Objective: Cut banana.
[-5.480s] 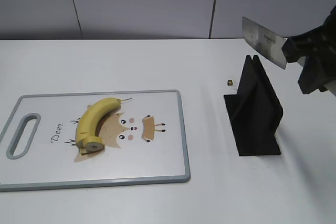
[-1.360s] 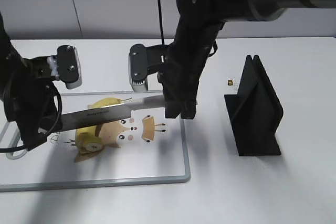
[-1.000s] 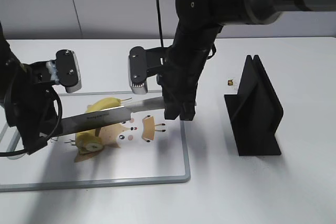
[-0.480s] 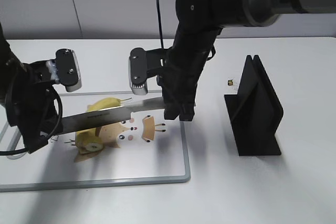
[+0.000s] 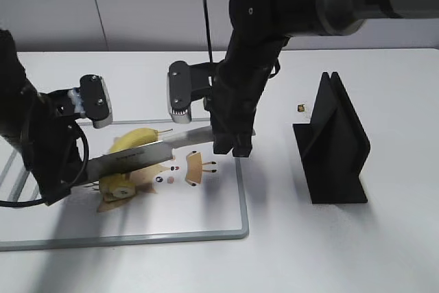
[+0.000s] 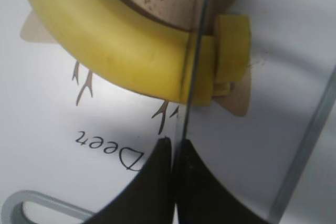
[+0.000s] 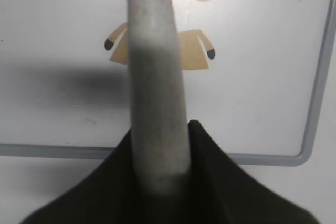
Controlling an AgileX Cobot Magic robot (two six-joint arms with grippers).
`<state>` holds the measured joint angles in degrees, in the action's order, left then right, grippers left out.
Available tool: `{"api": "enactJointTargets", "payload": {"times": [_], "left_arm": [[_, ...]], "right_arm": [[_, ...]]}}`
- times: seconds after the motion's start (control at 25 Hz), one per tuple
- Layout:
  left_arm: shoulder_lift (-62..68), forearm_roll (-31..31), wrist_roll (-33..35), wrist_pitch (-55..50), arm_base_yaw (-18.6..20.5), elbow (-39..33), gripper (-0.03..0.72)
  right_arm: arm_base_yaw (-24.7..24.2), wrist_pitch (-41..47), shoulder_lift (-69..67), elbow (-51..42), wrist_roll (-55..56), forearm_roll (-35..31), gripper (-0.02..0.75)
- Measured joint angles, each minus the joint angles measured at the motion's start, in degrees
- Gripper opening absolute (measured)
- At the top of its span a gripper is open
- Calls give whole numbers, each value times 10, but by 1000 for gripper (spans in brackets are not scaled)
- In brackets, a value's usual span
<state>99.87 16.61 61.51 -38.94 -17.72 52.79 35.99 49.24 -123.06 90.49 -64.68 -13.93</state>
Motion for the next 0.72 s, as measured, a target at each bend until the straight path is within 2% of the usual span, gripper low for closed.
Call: {"api": "enactJointTargets", "payload": {"times": [0.72], "left_arm": [[76, 3, 1, 11, 2, 11, -8]], "right_arm": [[-3, -15, -70, 10, 1, -10, 185]]}}
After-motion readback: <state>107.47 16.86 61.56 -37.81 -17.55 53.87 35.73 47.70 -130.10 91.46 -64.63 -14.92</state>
